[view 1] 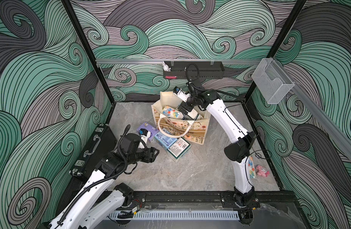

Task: Put tissues into the canvas bag
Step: Place the pack of facial tissues in the canvas bag, then move the pack of facial tissues to the center of the board.

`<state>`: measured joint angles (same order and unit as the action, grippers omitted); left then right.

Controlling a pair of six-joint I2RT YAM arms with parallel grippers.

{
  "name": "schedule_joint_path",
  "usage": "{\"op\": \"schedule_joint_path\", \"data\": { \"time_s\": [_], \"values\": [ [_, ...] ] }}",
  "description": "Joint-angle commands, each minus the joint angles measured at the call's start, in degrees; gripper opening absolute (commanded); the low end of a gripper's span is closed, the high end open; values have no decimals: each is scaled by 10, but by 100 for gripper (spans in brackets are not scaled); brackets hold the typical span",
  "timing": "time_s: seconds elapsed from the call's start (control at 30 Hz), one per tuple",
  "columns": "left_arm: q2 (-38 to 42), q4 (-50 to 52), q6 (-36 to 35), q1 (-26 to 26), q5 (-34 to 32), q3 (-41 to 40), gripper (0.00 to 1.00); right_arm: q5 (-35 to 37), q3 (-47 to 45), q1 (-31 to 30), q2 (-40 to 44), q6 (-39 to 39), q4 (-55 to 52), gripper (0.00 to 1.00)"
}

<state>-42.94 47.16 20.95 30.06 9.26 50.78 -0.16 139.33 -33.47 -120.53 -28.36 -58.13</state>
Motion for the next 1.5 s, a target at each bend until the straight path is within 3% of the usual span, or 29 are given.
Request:
{"op": "schedule_joint_path", "data": {
  "time_s": [0.0, 0.1, 0.27, 0.37, 0.5, 0.57, 0.77, 0.9, 1.03, 1.1, 1.17, 1.3, 1.47],
  "values": [
    [-3, 2, -6, -4, 1, 1, 69, -53, -2, 1, 76, 66, -5, 99],
    [-4, 2, -6, -4, 0, 1, 69, -61, -46, 1, 117, 100, -7, 89],
    [-5, 3, -5, -3, 1, 0, 69, -53, -116, 2, 163, 178, -32, 23],
    [-4, 3, -5, -4, 0, 0, 69, -8, -171, 9, 197, 236, -33, 0],
    [-7, 3, -5, -2, 5, 0, 69, -11, -281, 66, 284, 329, -26, 0],
    [-7, 3, -6, -3, 7, 0, 69, -33, -380, 100, 360, 369, 5, 0],
    [-5, -2, -5, -3, 7, -2, 69, -33, -575, 189, 565, 424, 50, 0],
    [-13, -2, -8, -3, 16, 0, 69, 5, -630, 227, 619, 456, 24, 14],
    [-13, -2, -9, -3, 20, 0, 69, 136, -710, 255, 649, 577, -5, 79],
    [-10, -3, -8, -3, 19, -1, 69, 158, -731, 275, 636, 619, -33, 94],
    [-6, -3, -7, -2, 18, -2, 69, 147, -748, 306, 614, 656, -60, 100],
    [-5, -3, -9, -3, 20, -1, 69, 83, -813, 381, 584, 728, -67, 100],
    [-2, -2, -9, -2, 20, -2, 69, 130, -862, 408, 541, 755, -67, 100]
  ]
}}
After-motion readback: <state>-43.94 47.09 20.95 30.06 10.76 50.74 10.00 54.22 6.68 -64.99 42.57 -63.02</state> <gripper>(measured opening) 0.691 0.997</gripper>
